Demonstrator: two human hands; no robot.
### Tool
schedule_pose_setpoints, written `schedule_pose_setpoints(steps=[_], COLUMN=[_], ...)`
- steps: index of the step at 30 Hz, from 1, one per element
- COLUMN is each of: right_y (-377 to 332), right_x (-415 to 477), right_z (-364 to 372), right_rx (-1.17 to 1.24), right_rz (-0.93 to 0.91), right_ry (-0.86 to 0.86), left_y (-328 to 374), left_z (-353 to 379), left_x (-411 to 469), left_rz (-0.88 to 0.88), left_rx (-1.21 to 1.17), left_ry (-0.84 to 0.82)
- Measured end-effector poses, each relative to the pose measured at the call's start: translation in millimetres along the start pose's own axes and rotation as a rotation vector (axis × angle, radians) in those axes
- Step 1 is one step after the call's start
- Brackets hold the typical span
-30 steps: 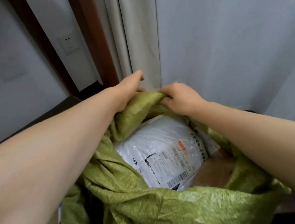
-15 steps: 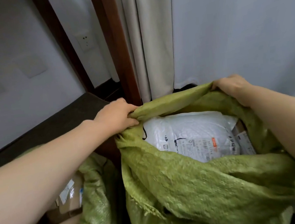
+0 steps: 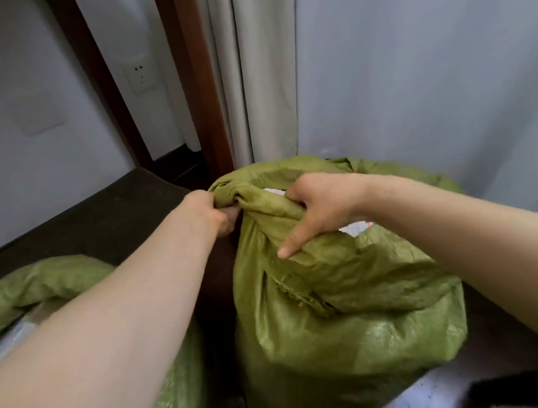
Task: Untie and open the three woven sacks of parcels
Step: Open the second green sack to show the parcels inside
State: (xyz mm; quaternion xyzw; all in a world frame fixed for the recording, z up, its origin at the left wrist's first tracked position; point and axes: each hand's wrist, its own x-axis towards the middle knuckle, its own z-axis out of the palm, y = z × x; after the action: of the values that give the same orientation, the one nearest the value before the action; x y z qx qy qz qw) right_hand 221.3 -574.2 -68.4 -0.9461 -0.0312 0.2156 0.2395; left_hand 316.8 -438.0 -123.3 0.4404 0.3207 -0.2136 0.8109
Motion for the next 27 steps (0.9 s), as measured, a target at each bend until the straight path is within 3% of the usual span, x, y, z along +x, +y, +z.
schedule_pose_setpoints(steps=[4, 5, 7, 9, 12, 14, 15, 16, 17, 18, 19, 20, 21, 22, 23, 25, 27], right_y=[0, 1, 1, 1, 4, 20, 28, 35, 40, 42, 42, 42, 43, 43, 43, 43, 46], right_x=[-11, -12, -13, -17, -28, -30, -31, -31, -32, -34, -35, -35, -35, -35, -35, -36, -36], right_z=[39, 53, 79, 92, 69, 42, 30, 21, 15, 13, 12, 13, 14, 14, 15, 14, 13], right_rx=[-0.449, -0.545, -0.554, -0.406, -0.056, -0.035, -0.141, -0.252, -0.312, -0.33, -0.34, -0.348, -0.358, -0.367, -0.378, -0.401, -0.416], right_rz=[-0.201, -0.27, -0.303, -0.29, -0.306, -0.264, -0.217, -0.151, -0.079, -0.013, 0.027, 0.058, 0.079, 0.092, 0.101, 0.119, 0.15], right_ry=[0.559, 0.627, 0.568, 0.399, 0.109, 0.091, 0.071, 0.022, -0.053, -0.145, -0.226, -0.285, -0.315, -0.336, -0.358, -0.398, -0.395], left_y=[7, 7, -1, -1, 7, 14, 14, 7, 0, -10, -17, -28, -35, -45, -53, -62, -65], left_z=[2, 3, 0, -10, -23, -27, -29, -28, -24, -20, -17, -14, -12, -10, -10, -13, -17], left_x=[-12, -14, -17, 5, 22, 27, 29, 18, 4, -13, -30, -52, -63, -71, -71, -70, -63], left_rz=[0.072, 0.01, 0.068, 0.045, 0.226, 0.321, 0.453, 0.7, 1.003, 1.213, 1.236, 1.03, 0.746, 0.531, 0.444, 0.545, 0.763], left_rx=[-0.212, -0.364, -0.303, -0.359, 0.098, 0.641, 0.987, 1.235, 1.36, 1.413, 1.45, 1.528, 1.703, 1.938, 2.16, 2.442, 2.45], left_ry=[0.069, 0.031, 0.069, -0.064, 0.052, 0.173, 0.296, 0.378, 0.337, 0.113, -0.211, -0.518, -0.721, -0.807, -0.825, -0.772, -0.698])
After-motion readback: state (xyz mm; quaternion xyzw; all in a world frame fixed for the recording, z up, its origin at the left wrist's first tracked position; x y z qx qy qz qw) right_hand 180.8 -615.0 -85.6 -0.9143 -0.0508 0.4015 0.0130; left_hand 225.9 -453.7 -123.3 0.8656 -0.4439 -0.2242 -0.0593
